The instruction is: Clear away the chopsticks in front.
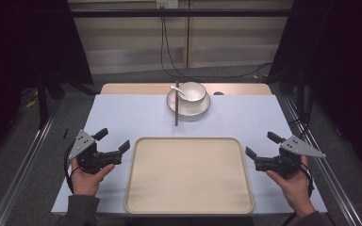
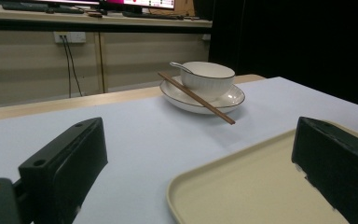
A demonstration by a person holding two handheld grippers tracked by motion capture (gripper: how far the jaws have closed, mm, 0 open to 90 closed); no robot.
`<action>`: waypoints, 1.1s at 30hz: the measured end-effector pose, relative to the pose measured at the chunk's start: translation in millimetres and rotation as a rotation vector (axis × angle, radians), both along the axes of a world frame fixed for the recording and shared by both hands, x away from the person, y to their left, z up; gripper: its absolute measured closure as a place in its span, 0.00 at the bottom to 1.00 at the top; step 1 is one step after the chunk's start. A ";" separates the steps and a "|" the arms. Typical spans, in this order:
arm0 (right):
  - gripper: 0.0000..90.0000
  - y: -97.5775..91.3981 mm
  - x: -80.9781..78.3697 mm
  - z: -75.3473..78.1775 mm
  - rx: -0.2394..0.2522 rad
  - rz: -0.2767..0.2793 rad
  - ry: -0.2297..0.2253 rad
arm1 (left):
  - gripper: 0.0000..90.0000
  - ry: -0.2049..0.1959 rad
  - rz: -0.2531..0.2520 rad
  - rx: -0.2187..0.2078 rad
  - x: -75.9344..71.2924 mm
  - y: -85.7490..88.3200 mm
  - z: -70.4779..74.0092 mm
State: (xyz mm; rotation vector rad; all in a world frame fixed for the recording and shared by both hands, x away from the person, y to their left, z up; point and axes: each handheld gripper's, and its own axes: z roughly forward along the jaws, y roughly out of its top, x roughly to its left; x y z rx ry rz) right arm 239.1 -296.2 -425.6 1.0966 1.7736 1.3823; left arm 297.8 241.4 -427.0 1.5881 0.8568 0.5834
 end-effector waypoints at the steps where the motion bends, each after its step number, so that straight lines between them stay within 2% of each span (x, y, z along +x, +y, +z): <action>1: 0.02 -0.8 0.0 -0.1 0.000 0.003 0.002 | 0.03 0.008 0.004 0.012 -0.3 -3.1 -0.7; 3: 0.02 -1.0 -0.2 -0.2 -0.003 0.002 0.004 | 0.03 0.009 -0.005 0.012 0.6 -3.6 -1.3; 5: 0.02 0.6 -1.0 -0.3 -0.006 0.007 0.004 | 0.03 0.022 -0.010 -0.007 3.2 -6.6 -1.7; 9: 0.02 3.8 -0.5 -0.8 -0.012 0.018 0.005 | 0.04 0.032 -0.022 0.013 7.2 -9.3 -1.9; 14: 0.02 8.6 2.1 -2.6 -0.021 0.035 0.010 | 0.04 0.039 -0.051 -0.003 18.1 -15.1 4.8; 17: 0.02 9.3 3.5 -3.1 -0.025 0.044 0.009 | 0.04 0.041 -0.035 -0.005 22.1 -19.5 7.0; 20: 0.02 9.1 3.4 -3.4 -0.027 0.049 0.014 | 0.05 0.041 -0.044 0.015 32.8 -29.5 8.1; 21: 0.02 8.9 3.4 -3.3 -0.028 0.048 0.012 | 0.05 0.051 -0.052 0.008 36.7 -33.7 7.7; 26: 0.02 9.2 3.5 -3.0 -0.025 0.053 0.010 | 0.05 0.072 -0.083 0.034 58.3 -54.8 6.7; 30: 0.02 11.8 3.0 -3.4 -0.034 0.069 0.007 | 0.05 0.094 -0.101 0.039 74.0 -73.7 9.7; 33: 0.02 12.8 2.4 -3.5 -0.032 0.074 0.005 | 0.05 0.103 -0.117 0.059 85.5 -85.1 12.9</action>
